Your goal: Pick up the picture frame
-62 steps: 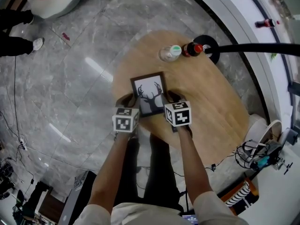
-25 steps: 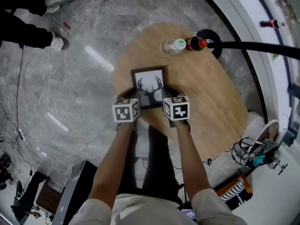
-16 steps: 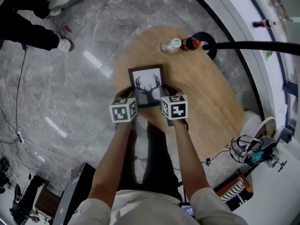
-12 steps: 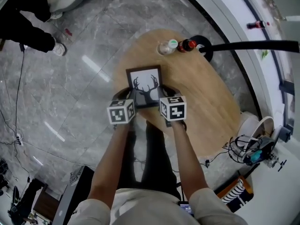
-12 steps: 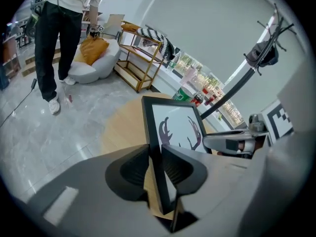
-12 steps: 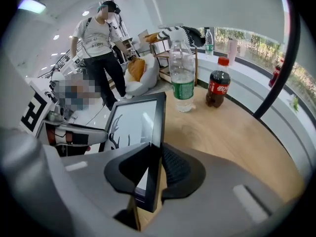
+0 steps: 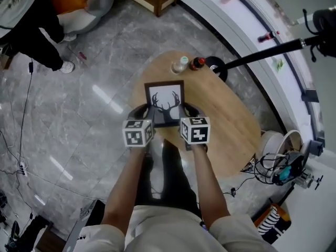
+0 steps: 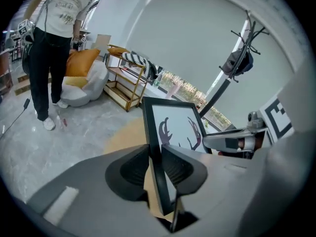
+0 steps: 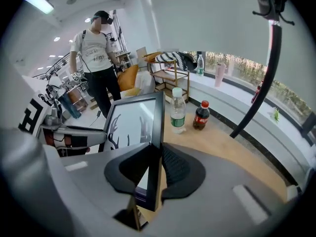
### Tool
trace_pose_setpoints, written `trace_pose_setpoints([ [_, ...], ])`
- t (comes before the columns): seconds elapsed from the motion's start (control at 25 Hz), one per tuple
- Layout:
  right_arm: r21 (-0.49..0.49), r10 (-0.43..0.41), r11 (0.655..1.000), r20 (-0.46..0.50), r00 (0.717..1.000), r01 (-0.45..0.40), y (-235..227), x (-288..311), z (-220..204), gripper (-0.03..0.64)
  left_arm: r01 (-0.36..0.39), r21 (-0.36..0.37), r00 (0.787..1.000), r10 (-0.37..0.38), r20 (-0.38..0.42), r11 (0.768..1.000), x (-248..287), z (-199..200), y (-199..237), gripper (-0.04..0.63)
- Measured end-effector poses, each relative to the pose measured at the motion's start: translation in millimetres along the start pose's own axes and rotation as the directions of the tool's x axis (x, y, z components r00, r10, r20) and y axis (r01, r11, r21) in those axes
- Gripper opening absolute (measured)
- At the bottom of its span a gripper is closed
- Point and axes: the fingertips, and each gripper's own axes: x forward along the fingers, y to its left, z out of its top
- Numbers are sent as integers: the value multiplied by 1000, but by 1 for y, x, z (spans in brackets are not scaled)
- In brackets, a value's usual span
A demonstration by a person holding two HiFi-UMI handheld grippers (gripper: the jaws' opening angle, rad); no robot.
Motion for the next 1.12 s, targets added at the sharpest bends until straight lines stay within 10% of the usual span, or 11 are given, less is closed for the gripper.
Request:
trace_pose_setpoints([
  [1.12,-138,8,989,372,928,47,95,-210,122,78,1,201,939,-70,338,980,-204,137,-71,86],
])
